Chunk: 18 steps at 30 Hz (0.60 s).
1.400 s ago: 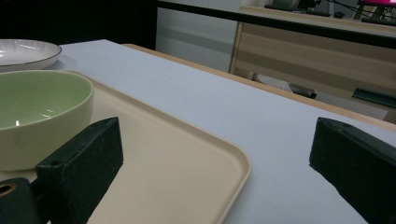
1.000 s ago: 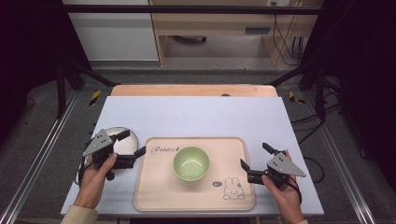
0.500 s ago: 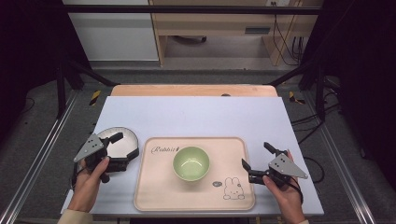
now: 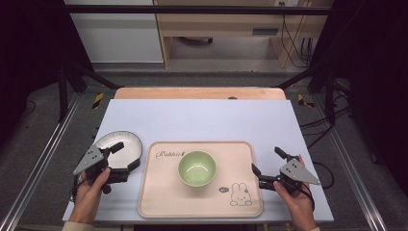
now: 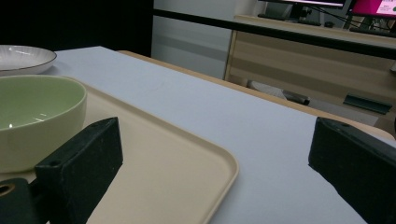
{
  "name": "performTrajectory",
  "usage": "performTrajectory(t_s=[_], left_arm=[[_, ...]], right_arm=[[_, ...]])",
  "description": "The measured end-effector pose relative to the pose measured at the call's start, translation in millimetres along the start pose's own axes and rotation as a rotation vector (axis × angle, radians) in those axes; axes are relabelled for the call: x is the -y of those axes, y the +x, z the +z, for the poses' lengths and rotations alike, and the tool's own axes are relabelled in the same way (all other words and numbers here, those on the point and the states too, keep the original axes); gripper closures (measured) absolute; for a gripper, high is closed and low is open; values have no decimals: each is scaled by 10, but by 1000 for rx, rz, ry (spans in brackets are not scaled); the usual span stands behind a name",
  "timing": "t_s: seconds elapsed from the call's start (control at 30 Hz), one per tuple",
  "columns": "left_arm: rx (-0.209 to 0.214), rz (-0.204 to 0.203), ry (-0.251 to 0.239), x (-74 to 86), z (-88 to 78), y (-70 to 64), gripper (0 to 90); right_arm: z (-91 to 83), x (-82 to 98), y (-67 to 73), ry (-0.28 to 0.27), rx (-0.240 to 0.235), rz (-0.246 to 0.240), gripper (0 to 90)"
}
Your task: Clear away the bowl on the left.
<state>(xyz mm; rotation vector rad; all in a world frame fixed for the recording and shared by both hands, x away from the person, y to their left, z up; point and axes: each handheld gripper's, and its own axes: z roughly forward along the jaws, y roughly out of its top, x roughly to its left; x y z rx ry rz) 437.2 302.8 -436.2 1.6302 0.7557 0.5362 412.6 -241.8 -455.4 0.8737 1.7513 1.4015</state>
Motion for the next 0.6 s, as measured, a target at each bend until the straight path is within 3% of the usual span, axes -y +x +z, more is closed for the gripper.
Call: performTrajectory(t_s=[0.37,0.6], left_arm=[[7,-10,5,96,-21,-1,64],[1,-3,25,172,-34,-10,64]], right_arm=[[-13,38,-18,25,4,-24,31],[8,44,-28,38,7,-15,31]])
